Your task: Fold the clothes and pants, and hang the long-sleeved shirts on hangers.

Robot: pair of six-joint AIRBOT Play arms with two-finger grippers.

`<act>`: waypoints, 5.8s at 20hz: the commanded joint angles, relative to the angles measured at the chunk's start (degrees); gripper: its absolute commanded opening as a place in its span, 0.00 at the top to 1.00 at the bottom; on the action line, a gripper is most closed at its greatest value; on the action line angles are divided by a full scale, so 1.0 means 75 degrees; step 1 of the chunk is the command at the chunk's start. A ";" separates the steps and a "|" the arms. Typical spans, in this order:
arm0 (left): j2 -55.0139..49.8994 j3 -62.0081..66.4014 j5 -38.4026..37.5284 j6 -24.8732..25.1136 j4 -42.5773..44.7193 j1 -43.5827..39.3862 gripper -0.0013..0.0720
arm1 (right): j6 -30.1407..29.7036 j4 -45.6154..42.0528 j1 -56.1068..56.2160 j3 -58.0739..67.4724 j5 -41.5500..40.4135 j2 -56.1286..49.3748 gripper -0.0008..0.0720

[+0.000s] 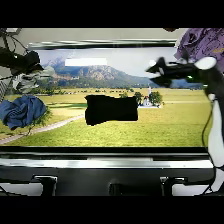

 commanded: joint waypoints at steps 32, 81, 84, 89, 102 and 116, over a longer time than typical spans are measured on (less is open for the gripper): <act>-0.0012 -0.0003 0.0003 -0.0003 0.0000 0.0000 0.96 | -0.1533 0.1649 -0.0003 -0.0192 0.0154 -0.2022 0.95; -0.0009 0.0000 -0.0117 -0.0035 -0.0006 0.0000 0.96 | 0.2404 -0.6257 -0.6464 -0.5214 -0.0210 0.3098 0.95; -0.0012 0.0000 -0.0117 -0.0082 -0.0023 -0.0003 0.96 | 0.2541 -0.6723 -0.6464 -0.5523 0.0017 0.3244 0.95; -0.0012 0.0000 -0.0114 -0.0143 -0.0023 0.0000 0.96 | 0.2643 -0.7294 -0.6464 -0.5706 0.0251 0.3261 0.95; -0.0003 0.0000 -0.0437 -0.0283 -0.0023 0.0000 0.96 | 0.3182 -0.7067 -0.6458 -0.4887 -0.0973 0.4042 0.50; 0.4001 -0.5333 0.0799 -0.0009 0.0749 -0.1023 0.96 | 0.0833 -0.5578 0.3322 -0.4092 -0.1988 0.3955 0.95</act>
